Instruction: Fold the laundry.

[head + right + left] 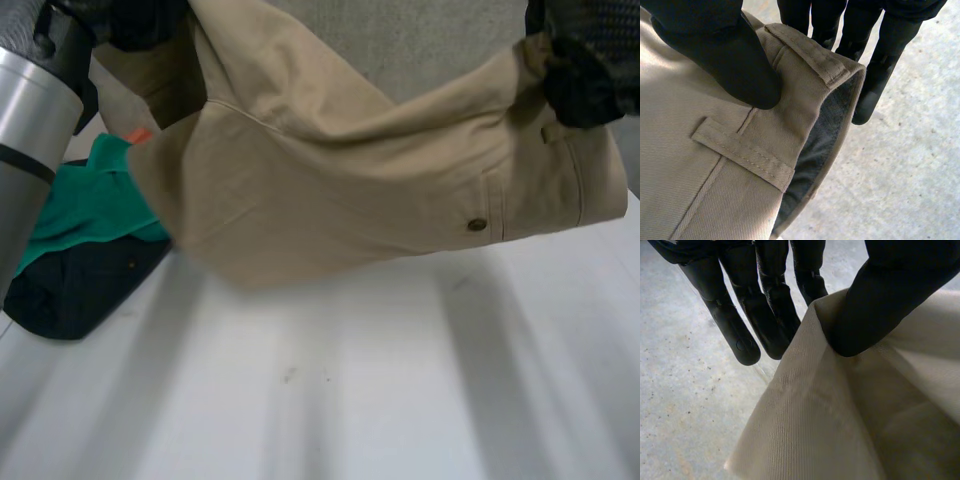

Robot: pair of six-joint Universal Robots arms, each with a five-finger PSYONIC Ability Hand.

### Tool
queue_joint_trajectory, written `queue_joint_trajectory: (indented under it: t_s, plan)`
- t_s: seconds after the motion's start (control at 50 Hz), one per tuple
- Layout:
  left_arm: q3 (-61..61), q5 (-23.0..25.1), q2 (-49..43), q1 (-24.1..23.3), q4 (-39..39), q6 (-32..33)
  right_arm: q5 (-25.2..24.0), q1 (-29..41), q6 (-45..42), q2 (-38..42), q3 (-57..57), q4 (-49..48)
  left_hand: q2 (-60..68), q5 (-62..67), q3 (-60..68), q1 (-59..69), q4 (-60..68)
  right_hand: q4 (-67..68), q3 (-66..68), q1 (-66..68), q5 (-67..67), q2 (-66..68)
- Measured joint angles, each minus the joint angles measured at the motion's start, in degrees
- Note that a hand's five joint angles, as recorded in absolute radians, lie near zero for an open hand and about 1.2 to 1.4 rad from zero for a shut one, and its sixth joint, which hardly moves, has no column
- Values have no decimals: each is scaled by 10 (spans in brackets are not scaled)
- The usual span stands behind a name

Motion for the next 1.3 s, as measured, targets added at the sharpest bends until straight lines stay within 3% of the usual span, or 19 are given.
queue_joint_trajectory:
  t_s: [0.14, 0.26, 0.32, 0.38, 0.4, 0.42, 0.46, 0.58, 0.66, 0.72, 0.88, 1.06, 1.3]
  plan:
    - [44, 1, -86, 1, 0, 2, -6, -13, 8, 75, -18, -9, 0, 0, 0, 0, 0, 0, 0, 0, 3, 0]
    - [124, 0, -271, 0, 2, 42, -5, -16, 49, 227, -21, -42, 0, 0, 0, 0, 0, -3, -6, 0, -2, -4]
    - [168, -1, -358, -1, 5, 76, -3, -15, 74, 296, -29, -70, -5, -1, -5, -4, -6, -190, -189, -157, -184, -196]
    - [199, -4, -414, -2, 6, 102, 5, -15, 88, 347, -40, -99, -187, -153, -183, -185, -177, -437, -437, -396, -430, -439]
    - [211, -8, -434, -3, 7, 113, 11, -15, 93, 367, -46, -111, -279, -255, -273, -301, -280, -511, -514, -468, -509, -510]
    - [220, -13, -448, -3, 7, 121, 18, -16, 96, 381, -51, -121, -398, -375, -392, -422, -400, -542, -541, -489, -538, -534]
    - [226, -24, -460, -5, 7, 130, 29, -17, 98, 394, -56, -133, -477, -455, -470, -482, -480, -553, -551, -490, -545, -541]
    - [189, -78, -426, -18, 5, 139, 37, -23, 82, 378, -49, -137, -511, -493, -507, -490, -515, -554, -552, -490, -545, -541]
    - [113, -100, -341, -27, -2, 139, -10, -40, 30, 329, -9, -109, -509, -485, -506, -488, -513, -544, -541, -482, -537, -531]
    - [42, -106, -266, -34, -20, 138, -56, -59, -24, 291, 34, -85, -480, -454, -479, -461, -483, -455, -451, -398, -443, -442]
    - [-135, -107, -124, -75, -113, 132, -149, -95, -138, 236, 155, -60, -444, -414, -441, -429, -443, -405, -405, -354, -393, -400]
    - [-219, -117, -145, -106, -176, 125, -188, -103, -165, 256, 209, -108, -439, -409, -436, -423, -438, -406, -407, -356, -403, -401]
    - [-212, -122, -248, -89, -149, 124, -183, -98, -162, 348, 193, -231, -439, -409, -436, -423, -438, -404, -405, -354, -401, -400]
